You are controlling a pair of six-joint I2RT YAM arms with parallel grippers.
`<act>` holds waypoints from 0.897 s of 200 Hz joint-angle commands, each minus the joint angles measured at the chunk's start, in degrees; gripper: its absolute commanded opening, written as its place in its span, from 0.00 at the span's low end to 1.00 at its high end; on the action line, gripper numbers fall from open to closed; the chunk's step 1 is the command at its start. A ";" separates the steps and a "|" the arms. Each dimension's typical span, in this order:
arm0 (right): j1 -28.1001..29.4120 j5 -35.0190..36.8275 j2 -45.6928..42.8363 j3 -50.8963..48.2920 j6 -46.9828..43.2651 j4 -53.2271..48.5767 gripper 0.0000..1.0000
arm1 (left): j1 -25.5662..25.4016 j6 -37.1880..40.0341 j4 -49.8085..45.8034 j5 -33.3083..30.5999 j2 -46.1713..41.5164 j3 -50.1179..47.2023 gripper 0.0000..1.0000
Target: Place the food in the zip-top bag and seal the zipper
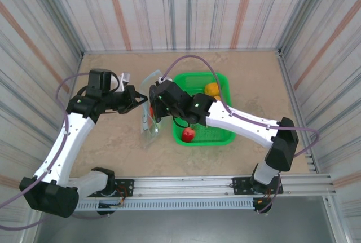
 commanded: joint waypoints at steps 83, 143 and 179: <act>-2.60 -3.49 5.17 6.71 4.74 -9.55 0.54 | -1.21 0.62 0.25 -0.51 -0.18 0.76 0.00; -2.88 -6.65 1.58 7.40 0.44 -7.92 0.52 | -1.22 1.62 -0.10 -1.10 -0.27 -0.29 0.00; -5.25 -8.54 -3.53 8.36 -2.12 -8.28 0.49 | -1.23 1.86 -0.29 -1.34 -0.54 -0.65 0.00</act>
